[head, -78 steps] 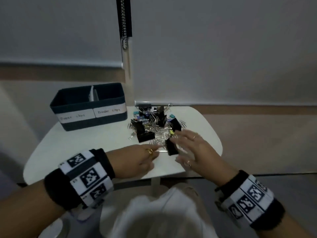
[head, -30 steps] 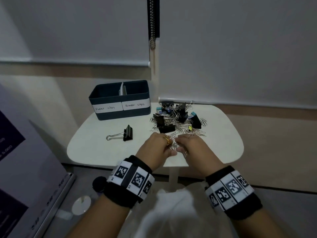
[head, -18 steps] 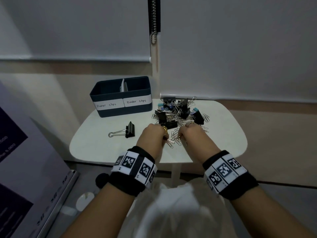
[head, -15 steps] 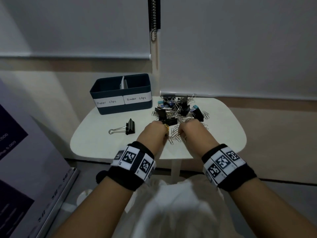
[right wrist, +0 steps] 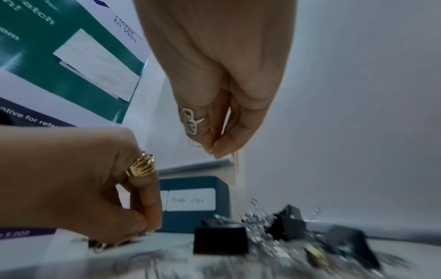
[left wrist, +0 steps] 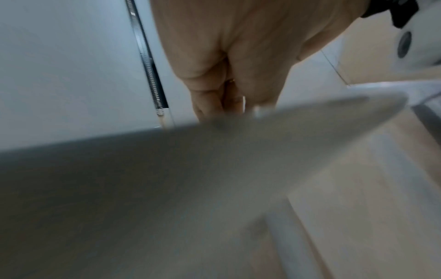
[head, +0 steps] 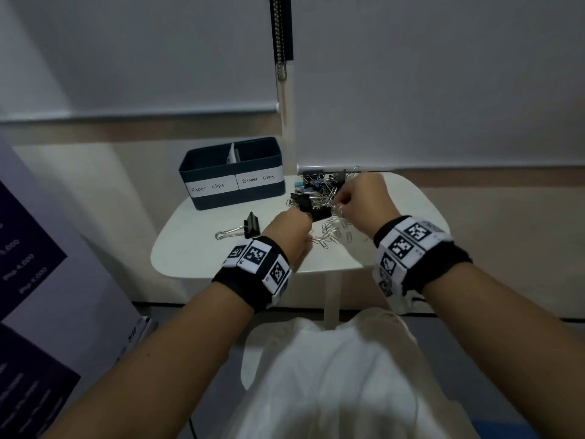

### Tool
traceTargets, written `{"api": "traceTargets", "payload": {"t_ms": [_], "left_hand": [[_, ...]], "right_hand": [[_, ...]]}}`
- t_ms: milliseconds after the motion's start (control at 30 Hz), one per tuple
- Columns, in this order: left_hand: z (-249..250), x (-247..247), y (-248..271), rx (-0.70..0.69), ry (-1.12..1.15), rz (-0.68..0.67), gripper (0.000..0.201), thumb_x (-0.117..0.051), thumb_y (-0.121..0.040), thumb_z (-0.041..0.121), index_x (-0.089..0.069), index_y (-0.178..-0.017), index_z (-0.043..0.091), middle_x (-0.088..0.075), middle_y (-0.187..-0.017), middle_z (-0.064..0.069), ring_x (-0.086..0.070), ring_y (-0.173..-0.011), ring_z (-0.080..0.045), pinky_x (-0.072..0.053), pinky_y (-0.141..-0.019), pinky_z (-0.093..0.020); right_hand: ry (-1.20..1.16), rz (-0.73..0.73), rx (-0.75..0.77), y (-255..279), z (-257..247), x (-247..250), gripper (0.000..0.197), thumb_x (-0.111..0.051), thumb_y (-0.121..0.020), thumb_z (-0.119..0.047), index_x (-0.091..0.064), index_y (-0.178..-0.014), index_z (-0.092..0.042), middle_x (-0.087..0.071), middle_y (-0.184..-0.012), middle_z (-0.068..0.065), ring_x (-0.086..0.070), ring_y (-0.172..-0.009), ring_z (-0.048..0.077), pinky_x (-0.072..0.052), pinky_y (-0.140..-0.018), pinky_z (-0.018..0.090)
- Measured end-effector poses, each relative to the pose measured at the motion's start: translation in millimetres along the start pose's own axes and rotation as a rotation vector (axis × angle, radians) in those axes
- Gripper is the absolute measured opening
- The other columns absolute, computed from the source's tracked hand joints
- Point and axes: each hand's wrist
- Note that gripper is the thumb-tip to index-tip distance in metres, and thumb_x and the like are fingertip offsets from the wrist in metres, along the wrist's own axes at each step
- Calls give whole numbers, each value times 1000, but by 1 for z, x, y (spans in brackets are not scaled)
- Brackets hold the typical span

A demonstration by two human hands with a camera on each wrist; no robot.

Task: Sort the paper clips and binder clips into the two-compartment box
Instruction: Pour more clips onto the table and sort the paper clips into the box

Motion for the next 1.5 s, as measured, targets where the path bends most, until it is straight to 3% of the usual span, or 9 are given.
{"api": "traceTargets", "payload": {"t_ms": [300,567,667,833,967,1100,1200,1400,1500], "left_hand": [[-82,55,0,203,414,452,18,-59,-81,2,-75,-90,1,-73,-94,-10,-66,-90,-18,-46,-85,-16],[-180,83,-62,477,533,649,19,-59,-82,-2,-71,-96,2,-73,-95,-15,-68,-87,-25,-53,-83,-28],[-197,75,-83,502,547,579,21,-61,-83,0,-69,-102,4,-72,-98,-15,-68,-91,-24,-48,-81,-23],[-197,72,-84,387,446,335,32,-56,-90,9,-63,-121,14,-67,-117,-9,-61,-109,-20,-40,-89,-19],[-170,78,-58,311,434,386,39,-55,-91,10,-53,-130,10,-59,-129,-8,-55,-119,-21,-39,-103,-25],[-117,58,-4,123,416,490,38,-64,-85,11,-60,-123,9,-63,-121,-6,-58,-112,-17,-32,-90,-8],[-74,24,29,11,536,334,34,-64,-86,18,-62,-120,14,-61,-122,2,-56,-102,-3,-30,-85,6],[-13,-34,22,17,370,33,58,-45,-94,41,-36,-143,11,-29,-153,-5,-23,-143,-19,-20,-118,-27],[-7,-38,12,55,319,62,36,-45,-96,32,-55,-121,8,-49,-136,-9,-41,-129,-22,-33,-102,-24]], "right_hand": [[-219,-29,119,-67,-81,-14,14,-70,-80,-7,-76,-91,-2,-75,-93,12,-65,-81,12,-47,-72,12],[-149,-195,203,-162,-141,-78,19,-61,-87,-9,-74,-100,-4,-73,-105,10,-67,-98,21,-48,-86,15],[-62,-248,223,-191,-147,-95,22,-61,-88,-12,-71,-106,-5,-69,-114,11,-63,-109,25,-45,-102,28],[48,-357,323,-196,-144,-83,29,-53,-93,-14,-64,-119,-6,-65,-118,14,-60,-111,28,-46,-99,35],[53,-315,370,-162,-118,-44,31,-53,-93,-14,-62,-122,-9,-65,-121,10,-60,-111,24,-44,-97,30],[162,-352,340,-94,-66,2,30,-54,-92,-15,-65,-120,-12,-67,-121,5,-60,-111,20,-40,-92,22],[272,-511,302,-36,-18,22,30,-57,-90,-18,-66,-119,-19,-66,-122,-3,-60,-112,14,-38,-87,16],[348,-443,136,14,35,-7,37,-59,-87,-41,-62,-108,-11,-64,-115,6,-58,-109,23,-43,-88,26],[309,-420,117,17,31,-33,32,-58,-87,-40,-58,-92,-9,-61,-106,11,-54,-105,27,-38,-83,29]]}}
Point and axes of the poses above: each hand's wrist, its own y-axis away from the middle knuckle, its own x-axis out of the back of the hand, z = x × y
